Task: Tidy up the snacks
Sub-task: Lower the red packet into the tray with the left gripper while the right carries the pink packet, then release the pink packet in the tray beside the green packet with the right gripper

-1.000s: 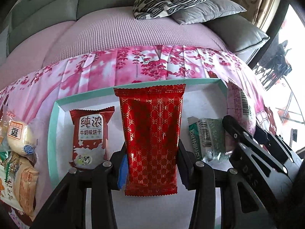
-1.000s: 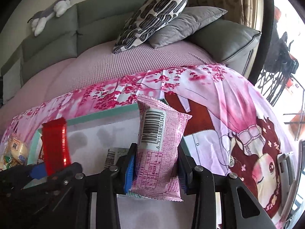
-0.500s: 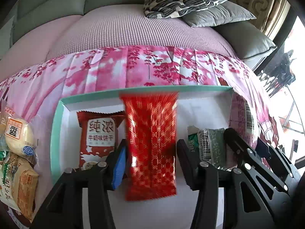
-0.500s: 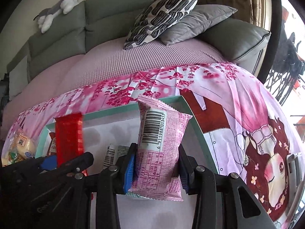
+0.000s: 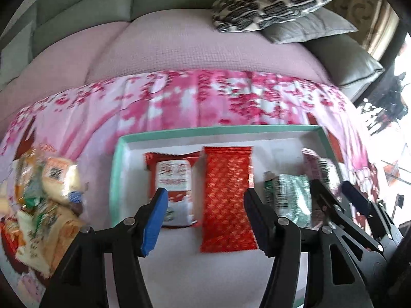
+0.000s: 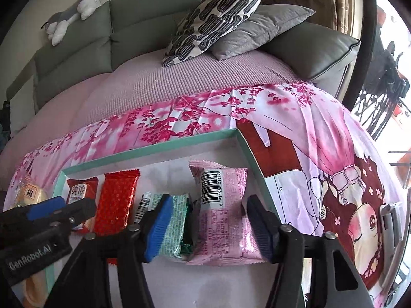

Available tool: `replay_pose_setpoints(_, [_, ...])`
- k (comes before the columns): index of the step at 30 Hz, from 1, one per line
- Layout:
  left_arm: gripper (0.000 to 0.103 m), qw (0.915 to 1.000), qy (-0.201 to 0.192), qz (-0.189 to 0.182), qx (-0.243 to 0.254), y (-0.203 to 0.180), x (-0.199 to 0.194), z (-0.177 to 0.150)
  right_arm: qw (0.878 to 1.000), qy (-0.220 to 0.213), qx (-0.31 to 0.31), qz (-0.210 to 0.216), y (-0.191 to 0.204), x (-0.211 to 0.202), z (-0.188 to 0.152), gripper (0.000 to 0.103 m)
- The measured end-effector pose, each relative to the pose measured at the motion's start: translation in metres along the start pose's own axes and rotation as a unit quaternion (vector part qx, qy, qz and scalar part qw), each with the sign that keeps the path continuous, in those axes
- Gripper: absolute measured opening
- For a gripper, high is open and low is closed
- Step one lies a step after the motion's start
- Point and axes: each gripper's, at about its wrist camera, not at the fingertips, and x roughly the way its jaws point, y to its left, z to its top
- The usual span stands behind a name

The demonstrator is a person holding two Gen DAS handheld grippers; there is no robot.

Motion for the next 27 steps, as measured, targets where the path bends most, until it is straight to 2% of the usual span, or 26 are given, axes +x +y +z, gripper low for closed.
replay_pose_setpoints(2, [0.065, 0.9999, -0.003, 0.015, -0.009, 0.006, -0.004, 0.000, 1.000, -0.001, -0.008, 0.001, 0.004, -0.002, 0.000, 0.076])
replay_pose_setpoints(4, [0.083, 0.9994, -0.007, 0.027, -0.021, 0.011, -0.007, 0.000, 1.000, -0.003, -0.010, 0.005, 0.007, -0.004, -0.001, 0.082])
replay_pose_setpoints(5, [0.085, 0.9990, -0.008, 0.033, -0.028, 0.015, -0.008, 0.000, 1.000, -0.003, -0.009, 0.009, 0.009, -0.005, -0.001, 0.085])
replay_pose_setpoints(9, [0.086, 0.9972, -0.007, 0.050, -0.054, 0.029, -0.008, -0.004, 1.000, -0.001, -0.008, 0.023, 0.014, -0.006, -0.002, 0.094])
replay_pose_setpoints(14, [0.090, 0.9947, -0.026, 0.065, -0.075, 0.043, -0.018, -0.006, 1.000, -0.004, -0.018, 0.023, 0.019, -0.008, -0.004, 0.103])
replay_pose_setpoints(21, [0.091, 0.9906, -0.034, 0.092, -0.095, 0.063, -0.023, -0.012, 1.000, -0.001, -0.021, 0.021, 0.027, -0.014, -0.009, 0.103])
replay_pose_setpoints(27, [0.091, 0.9875, -0.030, 0.109, -0.109, 0.083, -0.029, -0.018, 0.999, 0.015, -0.008, 0.042, 0.036, -0.022, -0.018, 0.103])
